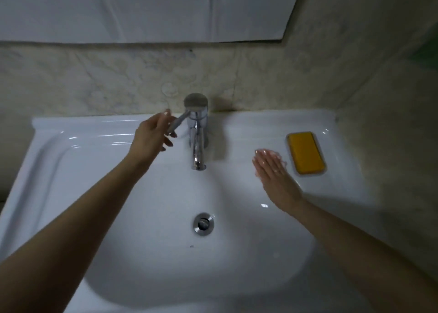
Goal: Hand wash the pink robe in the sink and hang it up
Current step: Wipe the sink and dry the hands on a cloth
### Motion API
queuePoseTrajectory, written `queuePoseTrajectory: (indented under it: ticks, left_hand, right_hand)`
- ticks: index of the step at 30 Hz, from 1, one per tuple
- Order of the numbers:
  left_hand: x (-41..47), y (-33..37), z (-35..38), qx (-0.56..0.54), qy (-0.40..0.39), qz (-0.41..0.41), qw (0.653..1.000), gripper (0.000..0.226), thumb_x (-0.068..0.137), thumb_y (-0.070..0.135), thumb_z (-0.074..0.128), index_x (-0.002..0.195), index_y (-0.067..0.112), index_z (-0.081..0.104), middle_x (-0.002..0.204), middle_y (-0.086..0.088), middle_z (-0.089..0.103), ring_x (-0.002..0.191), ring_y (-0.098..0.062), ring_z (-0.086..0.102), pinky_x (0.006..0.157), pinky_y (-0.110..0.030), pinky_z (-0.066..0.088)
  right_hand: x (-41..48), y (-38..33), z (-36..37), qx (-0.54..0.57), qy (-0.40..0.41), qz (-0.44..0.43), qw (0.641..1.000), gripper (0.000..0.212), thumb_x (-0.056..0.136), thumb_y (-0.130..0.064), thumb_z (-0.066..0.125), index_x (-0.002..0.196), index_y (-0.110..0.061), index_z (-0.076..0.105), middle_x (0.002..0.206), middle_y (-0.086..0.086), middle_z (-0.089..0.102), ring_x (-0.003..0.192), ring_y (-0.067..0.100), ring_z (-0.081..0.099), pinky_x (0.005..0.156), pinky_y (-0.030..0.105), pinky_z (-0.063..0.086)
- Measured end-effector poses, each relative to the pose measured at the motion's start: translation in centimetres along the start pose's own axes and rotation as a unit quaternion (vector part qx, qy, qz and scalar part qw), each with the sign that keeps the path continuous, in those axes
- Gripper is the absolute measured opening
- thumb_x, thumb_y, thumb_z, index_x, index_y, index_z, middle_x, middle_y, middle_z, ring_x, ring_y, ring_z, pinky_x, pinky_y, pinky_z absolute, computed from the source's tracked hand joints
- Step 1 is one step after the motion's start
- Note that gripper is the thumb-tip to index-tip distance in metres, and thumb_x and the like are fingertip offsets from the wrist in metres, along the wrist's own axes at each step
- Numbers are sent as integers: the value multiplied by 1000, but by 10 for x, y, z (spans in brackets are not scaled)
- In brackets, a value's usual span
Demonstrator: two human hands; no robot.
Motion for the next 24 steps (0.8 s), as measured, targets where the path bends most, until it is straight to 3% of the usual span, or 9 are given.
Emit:
queuePoseTrajectory:
  ticks: [4,7,11,13,17,19,21,22,24]
  left_hand:
    - [-34,-76,-32,-24,94,-99,990,30,100,29,41,92,12,64,80,-13,64,56,-15,55,50,-22,41]
    - [-59,-119,-52,18,111,-154,982,19,95,13,48,104,4,62,84,-14,64,56,-14,57,48,-19,44]
    - [-85,-143,-68,45,129,-185,973,17,95,13,48,105,5,60,90,-12,65,64,-19,58,62,-30,46]
    - [-94,-149,-70,60,112,-197,972,15,95,14,50,102,7,62,93,-10,66,67,-17,60,67,-30,46]
    - [-109,-155,-79,45,106,-181,977,15,94,11,51,100,8,64,89,-5,66,67,-11,61,59,-20,45]
    - [-117,-155,-88,34,117,-170,978,15,94,11,50,97,11,64,86,0,66,68,-11,62,57,-17,44]
    - [-124,-157,-98,24,131,-164,977,15,95,12,49,95,13,64,85,2,66,69,-10,63,56,-18,44]
    - [-127,-158,-104,20,140,-162,977,15,95,12,49,93,15,64,85,2,67,67,-9,63,56,-18,45]
    - [-131,-161,-115,7,158,-157,975,17,94,10,49,89,17,64,83,1,67,62,-6,62,57,-20,46]
  right_hand:
    - [75,-31,-8,134,5,125,983,89,89,-58,33,150,-1,3,157,19,-7,145,35,-9,118,49,-6]
    - [95,-51,-7,169,21,132,977,104,80,-75,25,148,3,12,156,24,1,144,38,-3,117,47,-5]
    - [89,-90,-11,167,61,99,979,66,87,-24,38,144,6,27,153,25,19,143,40,12,117,50,7]
    - [90,-117,-8,163,78,75,981,67,78,-1,47,142,8,30,150,27,25,138,41,21,116,50,11]
    - [86,-136,5,170,40,86,981,59,88,-12,41,142,6,26,148,26,26,134,40,25,117,48,2]
    - [85,-141,1,180,68,98,976,49,99,-34,39,144,-18,31,147,13,37,134,28,36,115,43,25]
    - [88,-159,-1,249,132,92,955,49,91,-10,57,138,-18,45,139,12,46,127,30,45,100,44,45]
    - [96,-174,-4,263,149,52,952,54,85,4,59,136,-14,49,137,14,46,128,31,44,100,44,46]
    - [126,-205,-12,285,138,23,948,50,89,0,55,136,-12,47,142,12,40,135,27,35,109,42,35]
Point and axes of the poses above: each hand's wrist, its own x-axis towards the middle knuckle, its own z-axis out of the palm, y = z × x, the point moved 4 cm from there along x, towards the middle knuckle
